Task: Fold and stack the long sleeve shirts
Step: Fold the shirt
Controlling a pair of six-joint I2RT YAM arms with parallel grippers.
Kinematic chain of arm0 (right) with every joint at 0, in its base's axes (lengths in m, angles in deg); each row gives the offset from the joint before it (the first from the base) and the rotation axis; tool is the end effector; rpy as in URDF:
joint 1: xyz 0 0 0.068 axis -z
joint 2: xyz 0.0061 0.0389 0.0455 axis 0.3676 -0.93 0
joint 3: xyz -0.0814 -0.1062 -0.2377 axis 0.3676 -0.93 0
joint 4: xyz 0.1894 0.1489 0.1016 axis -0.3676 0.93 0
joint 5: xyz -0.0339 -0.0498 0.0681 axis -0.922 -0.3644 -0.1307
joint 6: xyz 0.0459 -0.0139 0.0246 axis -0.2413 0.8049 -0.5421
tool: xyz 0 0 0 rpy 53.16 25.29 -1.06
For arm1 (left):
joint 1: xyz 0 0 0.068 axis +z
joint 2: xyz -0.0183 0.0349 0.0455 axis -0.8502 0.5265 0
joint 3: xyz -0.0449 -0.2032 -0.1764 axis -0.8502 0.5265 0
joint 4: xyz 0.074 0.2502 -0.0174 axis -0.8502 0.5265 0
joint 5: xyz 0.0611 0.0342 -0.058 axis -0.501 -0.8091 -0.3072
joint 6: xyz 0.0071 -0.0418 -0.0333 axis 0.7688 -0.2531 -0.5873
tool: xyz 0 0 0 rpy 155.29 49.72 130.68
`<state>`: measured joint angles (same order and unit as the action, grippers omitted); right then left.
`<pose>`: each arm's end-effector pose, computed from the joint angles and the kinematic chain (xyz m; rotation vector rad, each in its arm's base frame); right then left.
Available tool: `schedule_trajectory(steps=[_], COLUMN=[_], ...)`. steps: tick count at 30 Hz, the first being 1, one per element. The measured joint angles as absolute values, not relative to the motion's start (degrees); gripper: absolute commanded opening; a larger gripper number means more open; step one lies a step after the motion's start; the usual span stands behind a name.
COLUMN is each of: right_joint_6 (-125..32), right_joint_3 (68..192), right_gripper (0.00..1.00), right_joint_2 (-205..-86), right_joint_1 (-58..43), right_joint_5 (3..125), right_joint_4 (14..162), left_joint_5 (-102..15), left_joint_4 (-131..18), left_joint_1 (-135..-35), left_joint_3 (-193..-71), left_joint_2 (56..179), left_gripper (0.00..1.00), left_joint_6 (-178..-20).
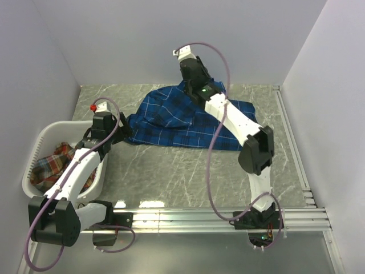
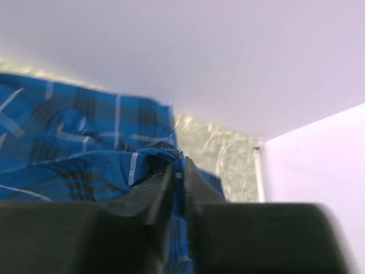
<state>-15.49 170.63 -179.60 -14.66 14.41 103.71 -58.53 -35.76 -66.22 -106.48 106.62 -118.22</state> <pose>0.3963 0.2607 0.3901 -0.4214 1.7450 -0.5244 0.2449 -0.0303 0.2691 -0.5052 2.1558 -0.2516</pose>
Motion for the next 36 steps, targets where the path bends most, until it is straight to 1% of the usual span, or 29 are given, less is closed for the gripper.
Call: schedule_trajectory(steps=[1, 3, 5, 10, 13, 16, 19, 21, 22, 25, 28, 31, 36], right_joint_6=[-14.5, -11.5, -10.0, -15.0, -23.4, -34.1, -46.6, -56.2, -58.5, -67.8, -73.6, -77.7, -81.8], right_joint_3=[170.6, 171.4, 172.3, 174.7, 174.7, 171.3, 161.9, 150.7, 147.5, 132.7, 122.9, 118.1, 117.5], right_gripper=[0.59, 0.81, 0.84, 0.84, 0.83, 0.81, 0.79, 0.77, 0.77, 0.75, 0.73, 0.73, 0.72], right_joint_2=[-180.9, -184.3, -187.0, -187.7, -184.7, -179.1, -170.7, -163.8, -162.2, -156.3, -154.5, -154.4, -154.4], right_joint_1=[-14.5, -14.4, -14.1, -13.1, -11.1, -7.6, -1.5, 3.5, 6.1, 15.8, 23.7, 27.4, 27.1], right_joint_5=[13.6, 11.1, 9.4, 9.5, 11.6, 15.2, 21.1, 27.6, 29.2, 37.7, 44.1, 48.9, 53.9], right_joint_4=[101.6, 97.2, 94.8, 99.1, 105.9, 113.6, 119.8, 121.6, 122.0, 122.5, 122.8, 122.8, 120.4], left_joint_5=[-58.3, -58.1, -57.7, -56.5, -56.1, -56.3, -56.4, -56.5, -56.6, -56.9, -57.5, -57.9, -58.4], left_joint_4=[-35.8, -35.8, -36.0, -36.0, -34.5, -32.9, -32.2, -32.0, -31.9, -31.0, -30.8, -30.4, -30.6], left_joint_1=[-66.2, -66.2, -66.2, -66.9, -67.7, -68.4, -69.0, -69.1, -69.2, -69.3, -69.5, -69.5, -69.5], left_joint_3=[-106.5, -106.5, -106.5, -106.6, -108.0, -111.4, -115.6, -118.0, -119.0, -121.9, -124.9, -127.8, -130.9], left_joint_2=[106.7, 107.1, 107.9, 111.5, 114.8, 118.4, 122.6, 125.3, 126.6, 130.9, 134.9, 138.4, 143.3], left_gripper=[0.90, 0.90, 0.90, 0.90, 0.89, 0.88, 0.85, 0.84, 0.84, 0.84, 0.83, 0.81, 0.79], left_joint_6=[-118.3, -118.3, -118.3, -118.6, -119.4, -120.1, -121.4, -122.1, -122.4, -122.8, -122.8, -122.8, -122.9])
